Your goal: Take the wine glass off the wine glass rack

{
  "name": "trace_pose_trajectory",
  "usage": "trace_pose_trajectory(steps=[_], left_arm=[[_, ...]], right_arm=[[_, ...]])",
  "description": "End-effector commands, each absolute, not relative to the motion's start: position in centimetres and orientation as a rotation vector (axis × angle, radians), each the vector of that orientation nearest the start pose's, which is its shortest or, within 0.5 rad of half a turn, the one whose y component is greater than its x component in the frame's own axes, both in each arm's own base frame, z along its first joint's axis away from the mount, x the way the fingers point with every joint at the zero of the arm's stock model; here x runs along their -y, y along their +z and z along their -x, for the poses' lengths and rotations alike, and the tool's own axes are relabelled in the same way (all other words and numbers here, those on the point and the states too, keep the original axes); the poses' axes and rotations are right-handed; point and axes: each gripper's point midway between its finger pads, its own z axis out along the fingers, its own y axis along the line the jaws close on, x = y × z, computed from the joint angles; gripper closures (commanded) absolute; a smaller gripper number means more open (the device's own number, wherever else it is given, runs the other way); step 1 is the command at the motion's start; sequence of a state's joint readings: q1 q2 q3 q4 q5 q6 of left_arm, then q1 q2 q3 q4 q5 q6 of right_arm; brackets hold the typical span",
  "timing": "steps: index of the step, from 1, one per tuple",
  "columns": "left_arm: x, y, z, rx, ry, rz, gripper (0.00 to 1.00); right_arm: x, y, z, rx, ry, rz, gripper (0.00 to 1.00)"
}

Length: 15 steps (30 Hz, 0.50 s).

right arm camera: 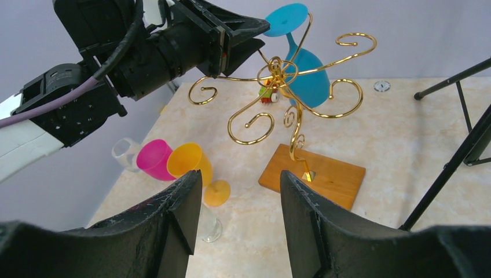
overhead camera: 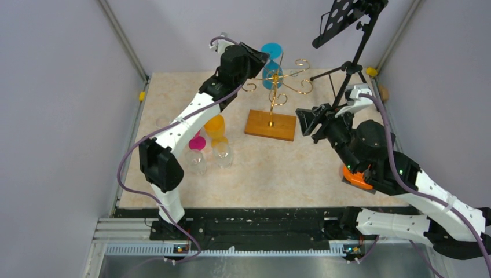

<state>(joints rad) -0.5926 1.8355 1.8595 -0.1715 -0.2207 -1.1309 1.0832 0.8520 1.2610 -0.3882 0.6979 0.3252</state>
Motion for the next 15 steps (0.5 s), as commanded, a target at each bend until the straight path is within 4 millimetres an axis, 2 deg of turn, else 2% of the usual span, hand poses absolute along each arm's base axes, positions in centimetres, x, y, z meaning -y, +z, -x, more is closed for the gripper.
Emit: trace_pose_trajectory(steps=[1, 4, 9, 15], left_arm=[[32.4, 40.7, -48.0, -1.635, -1.141, 0.656, 0.64], [32.4, 40.7, -48.3, -1.621, -1.154, 0.664, 0.65], [33.3, 40.9, -48.7, -1.554, -1.296, 0.690, 0.64], [32.6, 40.0, -49.1, -1.550, -1.287, 0.758, 0.61]], right_arm=[[-18.3, 43.6, -21.5, -1.554, 0.588, 0.013, 0.47], [-18.3, 43.6, -21.5, -1.552, 0.590, 0.014, 0.47], [-18.5, 43.7, -21.4, -1.545, 0.599, 0.021, 0.47], [-18.6, 44.0, -21.2, -1.533, 0.625, 0.026, 0.47]])
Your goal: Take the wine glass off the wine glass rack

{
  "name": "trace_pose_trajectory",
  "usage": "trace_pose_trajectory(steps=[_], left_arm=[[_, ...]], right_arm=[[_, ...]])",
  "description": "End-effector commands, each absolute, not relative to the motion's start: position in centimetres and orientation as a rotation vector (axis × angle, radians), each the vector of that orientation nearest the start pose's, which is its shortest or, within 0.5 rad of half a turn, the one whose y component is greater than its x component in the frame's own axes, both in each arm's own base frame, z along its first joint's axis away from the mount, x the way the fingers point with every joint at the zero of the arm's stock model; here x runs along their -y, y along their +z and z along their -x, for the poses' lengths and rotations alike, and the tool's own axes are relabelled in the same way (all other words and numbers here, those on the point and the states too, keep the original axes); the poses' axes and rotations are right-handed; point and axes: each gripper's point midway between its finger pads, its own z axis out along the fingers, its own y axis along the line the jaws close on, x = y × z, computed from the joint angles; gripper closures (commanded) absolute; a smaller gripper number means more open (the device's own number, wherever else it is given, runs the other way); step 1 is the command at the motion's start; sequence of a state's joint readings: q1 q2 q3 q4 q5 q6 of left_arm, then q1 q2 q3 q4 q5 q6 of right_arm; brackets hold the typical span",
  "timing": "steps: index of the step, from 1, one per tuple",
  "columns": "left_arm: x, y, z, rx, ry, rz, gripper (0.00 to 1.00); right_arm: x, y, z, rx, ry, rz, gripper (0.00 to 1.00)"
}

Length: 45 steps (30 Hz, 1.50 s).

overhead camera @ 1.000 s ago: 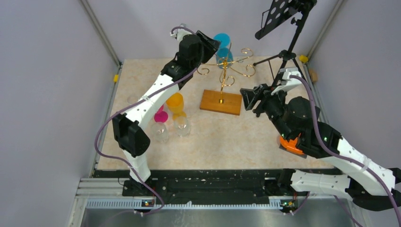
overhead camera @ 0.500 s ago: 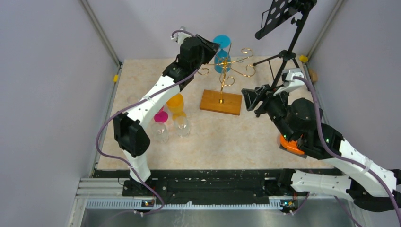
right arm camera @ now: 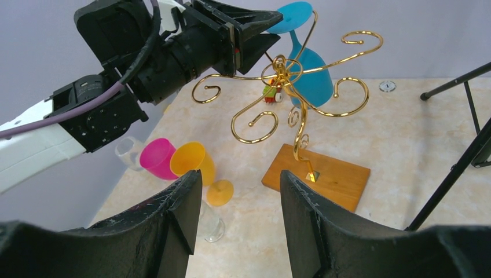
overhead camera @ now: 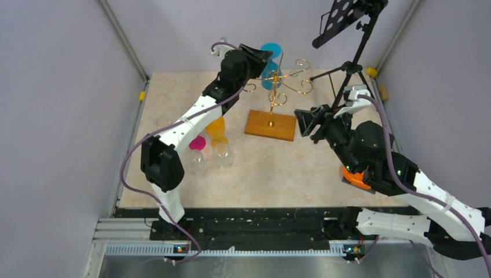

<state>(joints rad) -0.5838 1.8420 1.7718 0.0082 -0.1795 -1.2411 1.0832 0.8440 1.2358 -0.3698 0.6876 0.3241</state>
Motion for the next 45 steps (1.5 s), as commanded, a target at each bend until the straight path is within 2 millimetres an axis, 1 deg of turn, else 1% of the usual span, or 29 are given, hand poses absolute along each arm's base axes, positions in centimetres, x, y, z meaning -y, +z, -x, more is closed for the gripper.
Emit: trace_pose_trajectory(steps=[1, 6, 8, 10, 12, 17, 23, 24, 27, 28, 30, 34, 37, 40, 41, 42, 43, 45], left_arm=[[32.5, 39.9, -49.1, -1.543, -1.287, 0.768, 0.61], [32.1, 39.7, -49.8, -1.504, -1.307, 0.840, 0.61], [31.9, 39.6, -50.1, -1.486, -1.350, 0.884, 0.61], [31.8, 39.5, -50.4, -1.468, -1.391, 0.922, 0.63], [31.8, 39.6, -50.5, -1.457, -1.417, 0.947, 0.66], [31.6, 39.6, -50.7, -1.442, -1.428, 0.988, 0.70], [32.0, 38.6, -51.4, -1.488, -1.401, 1.012, 0.71], [32.1, 38.1, -51.6, -1.506, -1.383, 1.018, 0.71], [32.4, 38.2, -51.9, -1.535, -1.354, 1.007, 0.72], [32.5, 37.5, -52.0, -1.568, -1.324, 1.008, 0.72], [32.4, 36.8, -52.2, -1.593, -1.288, 1.012, 0.75], [32.3, 35.8, -52.5, -1.610, -1.255, 1.023, 0.76], [32.0, 35.5, -52.6, -1.613, -1.224, 1.024, 0.77], [31.6, 35.7, -52.6, -1.611, -1.195, 1.016, 0.83], [31.5, 35.7, -52.6, -1.610, -1.185, 1.011, 0.88], [31.4, 35.9, -52.6, -1.605, -1.177, 1.006, 0.96], [31.2, 35.9, -52.6, -1.603, -1.167, 1.001, 1.00], [31.1, 36.3, -52.5, -1.591, -1.162, 0.980, 1.00]], right_arm=[[-18.7, 43.9, -21.2, -1.534, 0.628, 0.027, 0.47], [-18.7, 43.9, -21.1, -1.531, 0.637, 0.026, 0.47], [-18.5, 44.1, -21.0, -1.526, 0.642, 0.023, 0.47], [-18.4, 44.2, -20.9, -1.521, 0.648, 0.021, 0.47], [-18.3, 44.3, -20.8, -1.515, 0.654, 0.018, 0.47], [-18.1, 44.5, -20.6, -1.506, 0.666, 0.015, 0.47], [-17.8, 44.6, -20.5, -1.500, 0.674, 0.011, 0.47], [-17.8, 44.6, -20.4, -1.498, 0.677, 0.010, 0.47], [-17.5, 44.8, -20.2, -1.492, 0.683, 0.002, 0.47], [-17.4, 44.8, -20.2, -1.490, 0.683, 0.001, 0.47], [-17.3, 44.8, -20.2, -1.486, 0.684, -0.005, 0.47], [-17.3, 44.8, -20.2, -1.486, 0.688, -0.004, 0.47], [-17.3, 44.8, -20.2, -1.485, 0.687, -0.005, 0.47], [-17.3, 44.9, -20.2, -1.481, 0.689, -0.005, 0.47], [-17.3, 44.9, -20.2, -1.480, 0.691, -0.005, 0.47], [-17.4, 44.9, -20.2, -1.481, 0.688, -0.004, 0.47], [-17.4, 44.8, -20.3, -1.482, 0.689, -0.004, 0.47], [-17.6, 44.9, -20.2, -1.481, 0.693, -0.002, 0.47]])
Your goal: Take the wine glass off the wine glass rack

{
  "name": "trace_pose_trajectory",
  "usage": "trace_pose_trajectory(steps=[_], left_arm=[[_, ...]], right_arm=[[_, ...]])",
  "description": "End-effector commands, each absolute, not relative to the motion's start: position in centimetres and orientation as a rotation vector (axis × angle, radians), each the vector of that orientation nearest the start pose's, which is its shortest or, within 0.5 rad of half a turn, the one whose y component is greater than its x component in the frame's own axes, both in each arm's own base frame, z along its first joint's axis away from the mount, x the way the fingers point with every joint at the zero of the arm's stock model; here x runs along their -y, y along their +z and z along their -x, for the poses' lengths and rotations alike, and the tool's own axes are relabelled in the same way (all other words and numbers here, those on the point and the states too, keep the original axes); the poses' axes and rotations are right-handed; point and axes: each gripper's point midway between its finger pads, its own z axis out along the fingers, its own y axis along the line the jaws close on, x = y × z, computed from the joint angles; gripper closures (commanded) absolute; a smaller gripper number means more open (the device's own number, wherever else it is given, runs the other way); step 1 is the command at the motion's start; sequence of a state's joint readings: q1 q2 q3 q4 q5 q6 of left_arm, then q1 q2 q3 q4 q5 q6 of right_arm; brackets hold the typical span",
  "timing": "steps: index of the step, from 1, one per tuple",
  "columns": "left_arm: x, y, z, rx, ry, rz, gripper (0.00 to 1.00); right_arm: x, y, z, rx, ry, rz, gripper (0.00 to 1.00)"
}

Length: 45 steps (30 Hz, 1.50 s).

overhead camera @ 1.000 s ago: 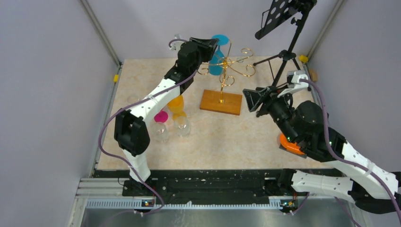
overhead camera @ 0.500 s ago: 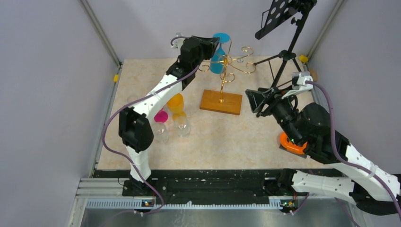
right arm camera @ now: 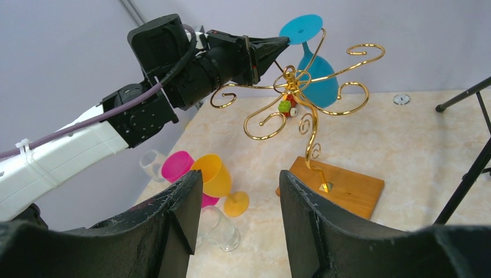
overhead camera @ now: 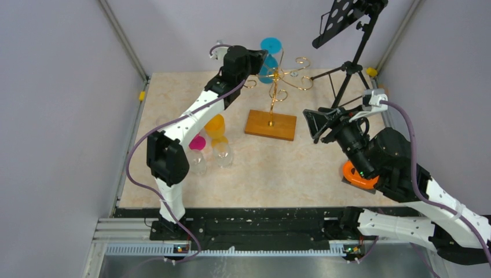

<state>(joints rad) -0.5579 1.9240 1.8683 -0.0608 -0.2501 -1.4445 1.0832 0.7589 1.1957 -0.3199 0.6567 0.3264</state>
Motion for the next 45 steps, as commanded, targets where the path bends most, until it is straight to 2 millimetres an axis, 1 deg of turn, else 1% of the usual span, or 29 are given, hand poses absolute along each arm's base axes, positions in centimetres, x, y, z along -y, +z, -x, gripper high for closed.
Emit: trace_pose_trajectory(steps=[1, 7, 11, 12, 13, 20, 26, 33, 38, 42, 45], left_arm=[[31.0, 36.7, -52.4, -1.582, -1.164, 0.962, 1.00], [31.5, 39.6, -51.7, -1.540, -1.218, 0.844, 1.00], [31.8, 40.7, -51.0, -1.543, -1.234, 0.791, 1.00], [31.9, 41.6, -50.8, -1.519, -1.254, 0.773, 1.00], [31.9, 42.1, -50.6, -1.511, -1.262, 0.762, 1.00], [32.7, 43.8, -49.8, -1.491, -1.324, 0.690, 1.00], [33.1, 44.2, -49.4, -1.502, -1.350, 0.662, 1.00], [32.9, 45.5, -47.8, -1.477, -1.406, 0.633, 1.00], [32.7, 45.9, -47.1, -1.476, -1.419, 0.615, 1.00], [32.5, 45.6, -47.2, -1.500, -1.419, 0.615, 1.00], [33.0, 45.2, -47.3, -1.535, -1.420, 0.606, 1.00]], right_arm=[[-17.6, 44.8, -20.3, -1.481, 0.691, 0.001, 0.48], [-17.8, 44.9, -20.3, -1.481, 0.695, 0.004, 0.47], [-17.9, 44.9, -20.3, -1.481, 0.697, 0.008, 0.47], [-17.9, 44.9, -20.3, -1.481, 0.698, 0.007, 0.48], [-18.0, 44.8, -20.3, -1.482, 0.697, 0.009, 0.48], [-18.2, 44.7, -20.4, -1.484, 0.699, 0.010, 0.48], [-18.2, 44.7, -20.4, -1.486, 0.700, 0.010, 0.48], [-18.3, 44.6, -20.4, -1.486, 0.703, 0.011, 0.48], [-18.5, 44.6, -20.4, -1.486, 0.707, 0.013, 0.48], [-18.4, 44.6, -20.3, -1.488, 0.709, 0.013, 0.48], [-18.2, 44.5, -20.3, -1.486, 0.711, 0.007, 0.48]])
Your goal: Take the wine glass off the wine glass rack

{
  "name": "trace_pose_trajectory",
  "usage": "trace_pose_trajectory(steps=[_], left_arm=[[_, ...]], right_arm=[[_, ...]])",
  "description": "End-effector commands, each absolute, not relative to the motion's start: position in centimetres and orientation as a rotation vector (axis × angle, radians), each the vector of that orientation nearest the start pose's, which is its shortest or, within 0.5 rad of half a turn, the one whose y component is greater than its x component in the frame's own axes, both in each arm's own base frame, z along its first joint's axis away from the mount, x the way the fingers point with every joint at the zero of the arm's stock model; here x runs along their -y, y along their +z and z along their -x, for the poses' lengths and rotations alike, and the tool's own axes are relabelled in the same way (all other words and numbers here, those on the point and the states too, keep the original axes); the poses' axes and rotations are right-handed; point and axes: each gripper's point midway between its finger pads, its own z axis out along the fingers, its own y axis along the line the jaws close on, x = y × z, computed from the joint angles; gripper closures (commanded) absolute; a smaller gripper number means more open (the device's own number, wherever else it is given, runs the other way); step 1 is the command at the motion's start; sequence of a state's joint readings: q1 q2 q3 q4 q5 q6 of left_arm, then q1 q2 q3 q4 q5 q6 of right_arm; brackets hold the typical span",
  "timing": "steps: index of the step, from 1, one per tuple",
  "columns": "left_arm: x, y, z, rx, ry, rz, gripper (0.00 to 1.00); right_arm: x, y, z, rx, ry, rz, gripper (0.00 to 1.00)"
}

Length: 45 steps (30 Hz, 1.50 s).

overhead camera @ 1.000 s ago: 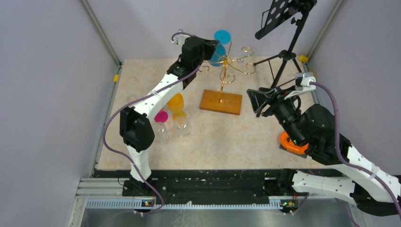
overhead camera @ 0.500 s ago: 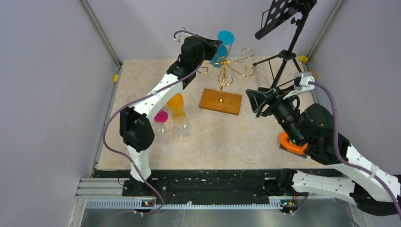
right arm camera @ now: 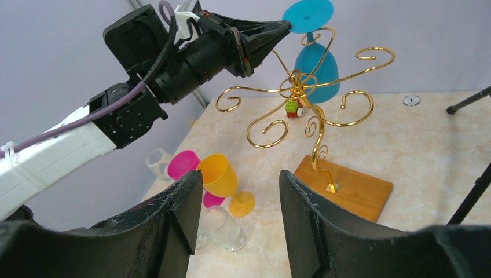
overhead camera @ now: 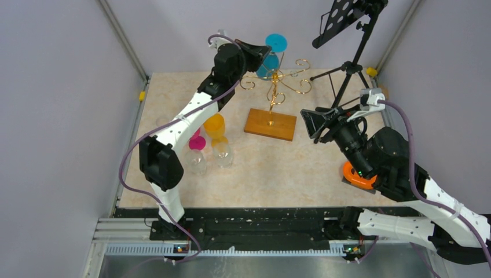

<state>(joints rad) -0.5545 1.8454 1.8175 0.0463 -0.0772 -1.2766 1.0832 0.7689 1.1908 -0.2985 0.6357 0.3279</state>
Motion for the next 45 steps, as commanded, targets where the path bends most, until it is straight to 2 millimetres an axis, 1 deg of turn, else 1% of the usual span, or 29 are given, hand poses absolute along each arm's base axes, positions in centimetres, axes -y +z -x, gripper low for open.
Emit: trace_pose_trajectory(steps=[1, 5, 7, 10, 14, 17, 29, 35, 40, 45], left_arm=[[33.2, 45.0, -47.4, -1.546, -1.421, 0.600, 1.00], [33.9, 44.4, -47.9, -1.561, -1.432, 0.593, 1.00], [34.0, 44.9, -48.3, -1.549, -1.431, 0.582, 1.00], [34.9, 45.5, -48.4, -1.552, -1.457, 0.536, 1.00], [35.1, 45.4, -49.0, -1.551, -1.453, 0.527, 1.00], [35.1, 44.8, -49.5, -1.560, -1.446, 0.528, 1.00], [35.5, 43.0, -50.0, -1.599, -1.444, 0.547, 1.00], [35.9, 42.7, -49.6, -1.617, -1.469, 0.539, 1.00], [35.6, 43.0, -48.3, -1.630, -1.482, 0.513, 1.00], [34.9, 42.0, -47.2, -1.664, -1.457, 0.506, 1.00]], right_arm=[[-18.2, 44.6, -20.3, -1.486, 0.712, 0.006, 0.48], [-18.3, 44.6, -20.2, -1.486, 0.718, 0.009, 0.48], [-18.2, 44.6, -20.1, -1.488, 0.718, 0.010, 0.48], [-18.0, 44.6, -20.1, -1.485, 0.716, 0.003, 0.48], [-17.8, 44.8, -20.1, -1.481, 0.714, 0.001, 0.48], [-17.8, 44.7, -20.1, -1.483, 0.709, 0.002, 0.48], [-17.8, 44.7, -20.2, -1.481, 0.702, 0.002, 0.48], [-17.9, 44.6, -20.2, -1.482, 0.700, 0.005, 0.48], [-18.0, 44.5, -20.3, -1.482, 0.703, 0.004, 0.48], [-18.1, 44.4, -20.3, -1.484, 0.706, 0.007, 0.48]])
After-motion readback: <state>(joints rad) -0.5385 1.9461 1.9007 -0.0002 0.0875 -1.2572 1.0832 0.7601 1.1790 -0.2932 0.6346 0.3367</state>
